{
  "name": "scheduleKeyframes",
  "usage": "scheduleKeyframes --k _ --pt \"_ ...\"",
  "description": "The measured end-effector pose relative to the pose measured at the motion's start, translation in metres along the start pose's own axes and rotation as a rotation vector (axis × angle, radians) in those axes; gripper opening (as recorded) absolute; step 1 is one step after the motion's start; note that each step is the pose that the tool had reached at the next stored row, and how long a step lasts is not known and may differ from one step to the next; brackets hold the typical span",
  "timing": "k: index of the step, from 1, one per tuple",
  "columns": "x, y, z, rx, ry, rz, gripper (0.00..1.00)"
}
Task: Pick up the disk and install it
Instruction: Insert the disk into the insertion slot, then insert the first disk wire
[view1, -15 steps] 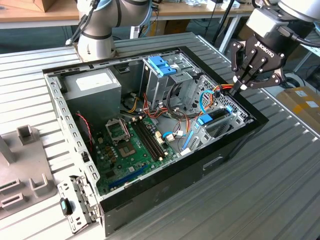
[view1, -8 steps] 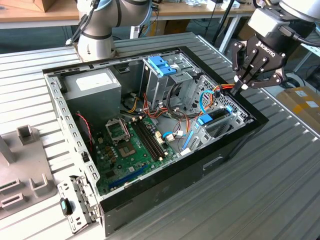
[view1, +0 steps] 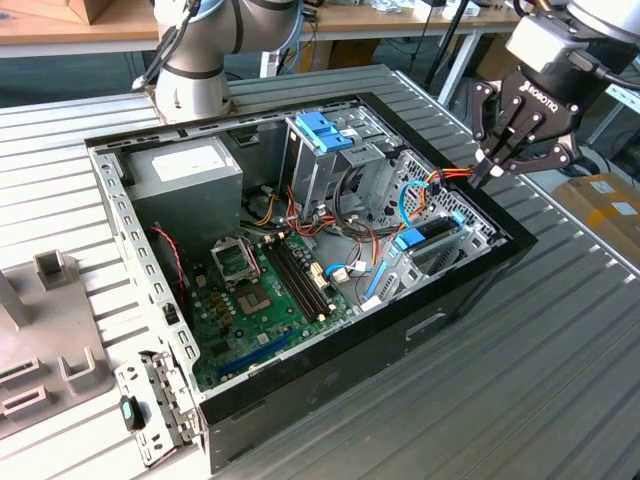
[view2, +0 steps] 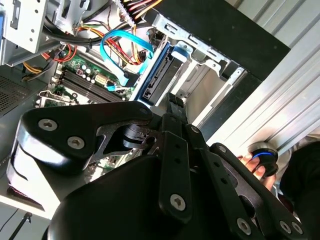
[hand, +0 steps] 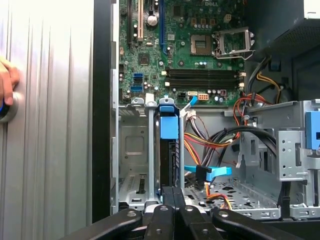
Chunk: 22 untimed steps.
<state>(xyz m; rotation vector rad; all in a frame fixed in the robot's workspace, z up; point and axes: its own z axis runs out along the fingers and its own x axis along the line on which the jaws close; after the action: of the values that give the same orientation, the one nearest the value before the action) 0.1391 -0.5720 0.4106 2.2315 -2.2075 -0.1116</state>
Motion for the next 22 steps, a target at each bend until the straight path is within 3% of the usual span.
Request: scheduleKeyframes --k 14,19,22 --pt "0.0001 -0.0005 0.0 0.0 -0.0001 0.0 0.11" --pt "0.0001 -0.0006 0.0 0.0 0.0 0.0 0.42" --pt "0.0001 -0.0006 0.0 0.0 0.0 0.0 0.42"
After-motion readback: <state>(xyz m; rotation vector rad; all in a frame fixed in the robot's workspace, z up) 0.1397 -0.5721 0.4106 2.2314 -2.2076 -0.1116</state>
